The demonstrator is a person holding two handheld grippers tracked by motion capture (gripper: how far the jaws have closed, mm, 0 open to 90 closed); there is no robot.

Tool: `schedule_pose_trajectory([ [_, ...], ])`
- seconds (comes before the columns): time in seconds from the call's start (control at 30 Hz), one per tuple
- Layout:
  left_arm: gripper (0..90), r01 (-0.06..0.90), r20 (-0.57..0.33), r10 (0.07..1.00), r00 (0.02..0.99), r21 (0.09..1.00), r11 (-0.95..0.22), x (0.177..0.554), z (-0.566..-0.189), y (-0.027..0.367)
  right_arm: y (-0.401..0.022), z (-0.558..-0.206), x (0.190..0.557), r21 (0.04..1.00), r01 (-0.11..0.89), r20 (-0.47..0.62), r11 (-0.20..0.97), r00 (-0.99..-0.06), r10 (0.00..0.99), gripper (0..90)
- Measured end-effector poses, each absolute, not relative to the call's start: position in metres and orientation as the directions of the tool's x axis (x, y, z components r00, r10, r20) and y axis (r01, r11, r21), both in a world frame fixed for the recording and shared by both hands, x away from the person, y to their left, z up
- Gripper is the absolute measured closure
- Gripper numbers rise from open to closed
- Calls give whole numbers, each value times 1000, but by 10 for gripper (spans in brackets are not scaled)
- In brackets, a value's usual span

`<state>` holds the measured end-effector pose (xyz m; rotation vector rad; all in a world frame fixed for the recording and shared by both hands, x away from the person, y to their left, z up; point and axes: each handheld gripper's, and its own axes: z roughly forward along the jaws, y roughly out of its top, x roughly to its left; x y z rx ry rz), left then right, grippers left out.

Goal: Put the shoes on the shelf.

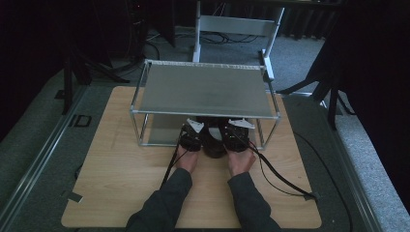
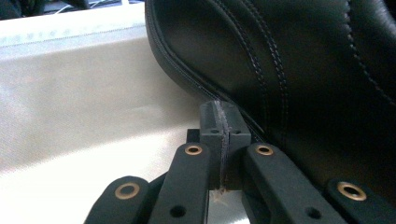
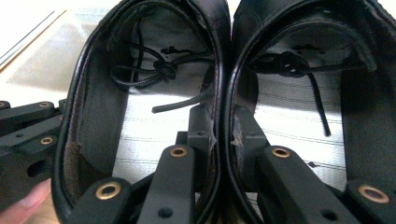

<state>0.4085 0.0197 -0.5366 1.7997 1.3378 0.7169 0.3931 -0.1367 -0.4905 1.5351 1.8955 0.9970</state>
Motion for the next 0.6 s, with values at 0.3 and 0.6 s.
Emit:
schedule_pose_trajectory([
  [0.3, 900, 488, 61, 972, 228, 857, -168, 412, -537, 7, -130, -497, 397, 819, 561, 19, 119, -234, 972, 802],
  [0.6, 900, 479, 54, 977, 208, 865, -149, 419, -539, 1, -131, -498, 404, 830, 544, 5, 121, -224, 975, 802],
])
